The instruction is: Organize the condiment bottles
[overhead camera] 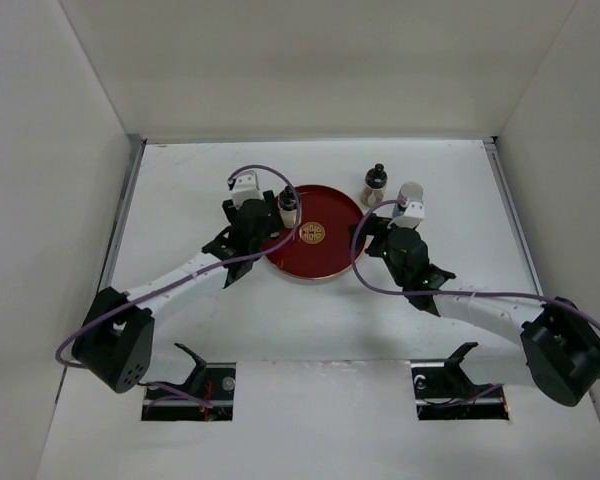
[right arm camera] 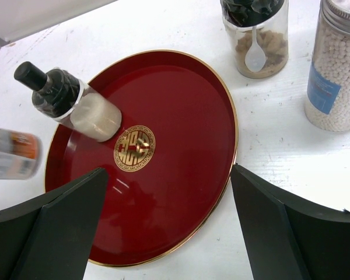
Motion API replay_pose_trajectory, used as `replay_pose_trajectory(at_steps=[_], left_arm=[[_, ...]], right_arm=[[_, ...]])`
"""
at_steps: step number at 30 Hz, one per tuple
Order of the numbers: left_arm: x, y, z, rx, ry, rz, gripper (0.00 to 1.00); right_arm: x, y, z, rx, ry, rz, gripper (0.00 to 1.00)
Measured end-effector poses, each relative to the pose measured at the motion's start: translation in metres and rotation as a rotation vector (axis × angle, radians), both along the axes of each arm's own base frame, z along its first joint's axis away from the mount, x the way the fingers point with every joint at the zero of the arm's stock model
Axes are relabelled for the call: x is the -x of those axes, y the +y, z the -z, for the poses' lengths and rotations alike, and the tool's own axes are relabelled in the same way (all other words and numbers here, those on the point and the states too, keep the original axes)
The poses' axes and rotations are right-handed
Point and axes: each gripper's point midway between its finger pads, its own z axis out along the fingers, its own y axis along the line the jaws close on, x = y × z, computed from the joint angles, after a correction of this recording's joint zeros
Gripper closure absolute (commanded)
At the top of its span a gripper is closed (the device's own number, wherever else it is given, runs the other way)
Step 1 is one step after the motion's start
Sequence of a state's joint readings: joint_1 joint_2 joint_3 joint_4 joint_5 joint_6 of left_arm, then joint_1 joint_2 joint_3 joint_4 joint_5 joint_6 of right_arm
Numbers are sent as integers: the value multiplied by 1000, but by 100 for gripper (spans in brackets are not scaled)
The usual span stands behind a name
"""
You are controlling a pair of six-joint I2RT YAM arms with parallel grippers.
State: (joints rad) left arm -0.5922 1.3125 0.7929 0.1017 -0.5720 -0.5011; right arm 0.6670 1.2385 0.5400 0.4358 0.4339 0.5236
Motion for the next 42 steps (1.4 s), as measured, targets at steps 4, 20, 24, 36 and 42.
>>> replay_pose_trajectory(at_steps=[4,20,24,36,42], left_arm=[[-3,-20,33,-24,70,58,69],[-5,-59,62,-43,89,139,13],[3,-58,51,-2,35,147,8],[39,35,27,218,-167,-59,10],[48,48,52,259,-142,-99,10]], right_arm=[[0,-1,-4,-2,-9,1,7],[-2,-10,-7,38,-31,37,0],[-4,-14,-9,60,-36,56,0],[-44,-37,-83,102,-95,220,0],[-73,-105,-99,199,-79,447,0]])
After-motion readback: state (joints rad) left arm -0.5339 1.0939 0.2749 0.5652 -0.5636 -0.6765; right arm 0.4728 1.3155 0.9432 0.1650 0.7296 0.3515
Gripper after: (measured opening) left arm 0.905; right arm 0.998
